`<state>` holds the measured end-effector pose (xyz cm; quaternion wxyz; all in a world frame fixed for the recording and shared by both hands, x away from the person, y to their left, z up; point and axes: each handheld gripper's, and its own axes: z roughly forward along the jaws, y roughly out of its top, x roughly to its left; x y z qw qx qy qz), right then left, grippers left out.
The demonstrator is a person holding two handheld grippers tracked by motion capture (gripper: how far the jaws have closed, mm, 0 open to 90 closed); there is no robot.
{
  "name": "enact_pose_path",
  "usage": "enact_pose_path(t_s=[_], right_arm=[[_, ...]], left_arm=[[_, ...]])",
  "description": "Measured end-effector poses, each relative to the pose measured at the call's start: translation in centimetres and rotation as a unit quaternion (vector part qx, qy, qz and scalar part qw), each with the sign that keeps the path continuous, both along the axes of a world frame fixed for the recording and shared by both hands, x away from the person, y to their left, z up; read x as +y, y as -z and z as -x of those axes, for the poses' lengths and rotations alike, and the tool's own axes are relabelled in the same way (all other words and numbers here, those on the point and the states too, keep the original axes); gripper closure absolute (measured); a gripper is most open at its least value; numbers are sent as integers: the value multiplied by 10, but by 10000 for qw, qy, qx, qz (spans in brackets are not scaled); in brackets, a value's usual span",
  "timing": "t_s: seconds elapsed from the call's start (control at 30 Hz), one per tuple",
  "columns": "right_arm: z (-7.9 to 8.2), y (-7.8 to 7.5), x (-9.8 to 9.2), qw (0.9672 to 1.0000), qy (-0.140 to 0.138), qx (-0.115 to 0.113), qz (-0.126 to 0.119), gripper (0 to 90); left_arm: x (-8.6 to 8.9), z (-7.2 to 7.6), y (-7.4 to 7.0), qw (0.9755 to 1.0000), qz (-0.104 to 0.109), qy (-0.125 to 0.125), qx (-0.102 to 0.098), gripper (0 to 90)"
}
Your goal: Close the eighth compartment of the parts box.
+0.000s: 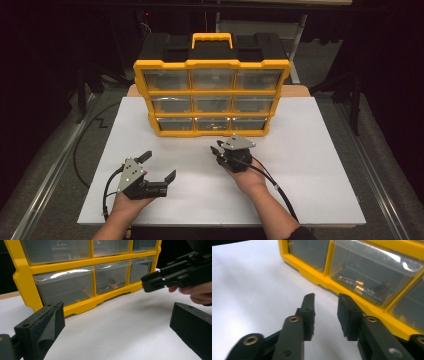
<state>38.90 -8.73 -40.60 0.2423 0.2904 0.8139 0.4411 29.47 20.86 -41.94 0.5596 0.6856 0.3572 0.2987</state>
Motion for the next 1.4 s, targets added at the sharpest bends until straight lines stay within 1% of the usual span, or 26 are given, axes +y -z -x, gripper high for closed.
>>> enact_pose_path(t_s=[0.1,0.17,0.23,0.27,0.33,0.4,0.47,0.5,0.63,0.67,0.73,0.83,0.9,1.03,1.1,1.17,1.27,1.33,1.4], right_arm=[[8,1,-8,10000,-34,53,3,570],[11,3,-15,9999,-47,161,-19,500],[15,5,-20,9998,-27,178,-7,448],[18,5,-24,9999,-19,168,-34,422],[24,6,-33,9997,5,214,-151,339],[28,6,-40,9995,14,268,-181,297],[32,7,-49,9997,53,192,-109,248],[34,7,-54,9997,107,211,-118,217],[40,7,-73,9991,186,260,-278,165],[42,8,-78,9992,176,234,-254,154],[47,8,-88,9994,217,203,-184,100],[51,9,-99,9991,324,206,-190,24],[54,9,-105,9989,404,175,-173,9],[60,8,-120,9981,546,-16,-284,9],[64,7,-128,9975,624,-67,-313,9],[67,7,-136,9968,708,-109,-366,9],[69,7,-148,9949,856,-155,-511,9],[70,6,-153,9937,946,-179,-568,9],[69,6,-154,9935,958,-235,-575,9]], left_arm=[[0,0,0,10000,-6,-8,0,7],[0,0,0,10000,-5,-18,2,7],[0,-1,0,10000,-4,-21,1,6],[0,-1,1,10000,-14,-22,5,7],[0,-1,1,10000,-48,-29,15,7],[-1,-1,1,10000,-60,-38,24,7],[-1,-1,1,10000,-66,-52,26,7],[-1,-1,1,10000,-68,-55,25,7],[0,-2,2,9999,-75,-93,49,7],[0,-2,2,9999,-81,-101,58,7],[0,-3,2,9999,-96,-111,75,7],[1,-3,2,9998,-86,-138,90,7],[2,-3,2,9998,-74,-158,98,7],[2,-3,2,9997,-44,-194,106,6],[3,-2,1,9997,-21,-208,125,7],[4,-2,1,9996,-2,-243,133,7],[5,-1,1,9995,-9,-269,150,7],[5,-2,1,9996,-10,-257,149,7],[4,-2,1,9995,-29,-256,155,7]])
